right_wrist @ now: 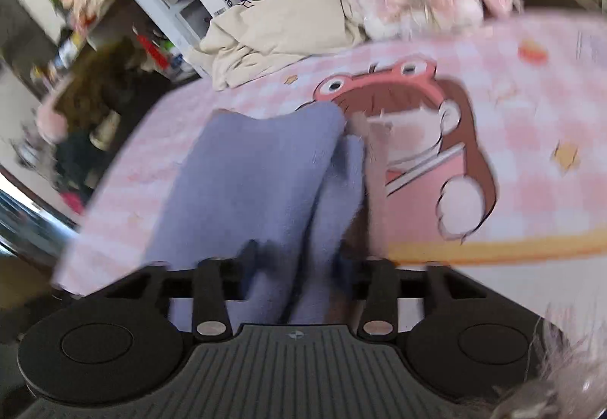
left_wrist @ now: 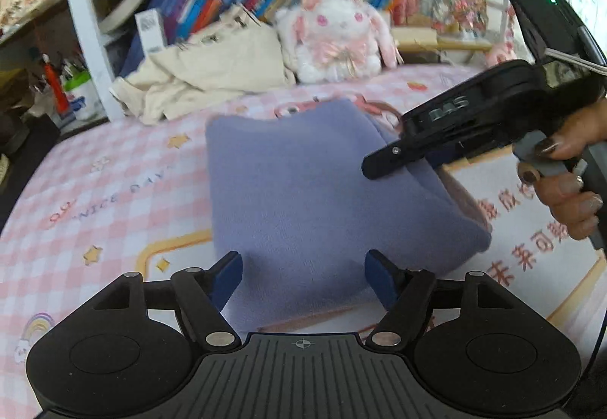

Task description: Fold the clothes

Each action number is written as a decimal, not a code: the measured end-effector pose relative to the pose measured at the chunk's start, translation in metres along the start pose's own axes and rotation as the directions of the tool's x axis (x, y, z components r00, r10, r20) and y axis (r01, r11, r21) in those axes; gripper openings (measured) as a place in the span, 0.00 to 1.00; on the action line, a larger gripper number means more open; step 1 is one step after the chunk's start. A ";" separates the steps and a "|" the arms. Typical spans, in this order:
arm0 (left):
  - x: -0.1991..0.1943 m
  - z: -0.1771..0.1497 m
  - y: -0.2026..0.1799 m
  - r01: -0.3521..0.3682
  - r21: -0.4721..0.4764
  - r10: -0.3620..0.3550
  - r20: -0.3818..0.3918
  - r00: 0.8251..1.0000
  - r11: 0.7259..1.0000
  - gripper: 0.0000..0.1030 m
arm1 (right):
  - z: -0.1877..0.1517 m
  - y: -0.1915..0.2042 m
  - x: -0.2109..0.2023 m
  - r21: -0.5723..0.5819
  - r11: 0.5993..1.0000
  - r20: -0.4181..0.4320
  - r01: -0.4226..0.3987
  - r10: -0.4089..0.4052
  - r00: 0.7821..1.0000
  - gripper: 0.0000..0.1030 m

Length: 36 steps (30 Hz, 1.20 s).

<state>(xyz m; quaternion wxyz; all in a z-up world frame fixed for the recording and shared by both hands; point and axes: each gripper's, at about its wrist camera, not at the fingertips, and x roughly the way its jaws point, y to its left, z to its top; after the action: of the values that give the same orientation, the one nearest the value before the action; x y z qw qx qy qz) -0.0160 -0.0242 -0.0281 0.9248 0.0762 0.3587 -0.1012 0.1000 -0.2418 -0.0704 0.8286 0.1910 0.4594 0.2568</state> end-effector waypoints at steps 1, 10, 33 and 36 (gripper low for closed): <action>-0.004 0.001 0.004 -0.002 -0.011 0.002 0.016 1.000 1.000 0.71 | 0.002 -0.005 -0.003 0.036 0.999 -0.011 -0.030 0.030 0.999 0.53; 0.004 0.013 0.010 0.050 -0.033 -0.048 0.070 0.996 0.998 0.66 | -0.012 0.053 -0.019 -0.317 0.947 0.040 0.060 -0.050 0.998 0.15; -0.011 -0.001 0.020 0.032 -0.251 -0.035 -0.005 0.999 0.967 0.86 | -0.037 0.011 -0.056 -0.152 0.987 -0.049 0.058 -0.067 0.997 0.51; -0.009 -0.004 0.018 0.033 -0.297 -0.035 -0.002 0.999 0.954 0.86 | -0.033 0.008 -0.048 -0.106 0.994 -0.064 0.041 -0.048 0.997 0.41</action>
<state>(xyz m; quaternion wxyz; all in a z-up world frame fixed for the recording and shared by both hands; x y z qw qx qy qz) -0.0209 -0.0045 -0.0232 0.9226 -0.0696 0.3743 -0.0618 0.0475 -0.2616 -0.0505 0.8272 0.1284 0.4768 0.2681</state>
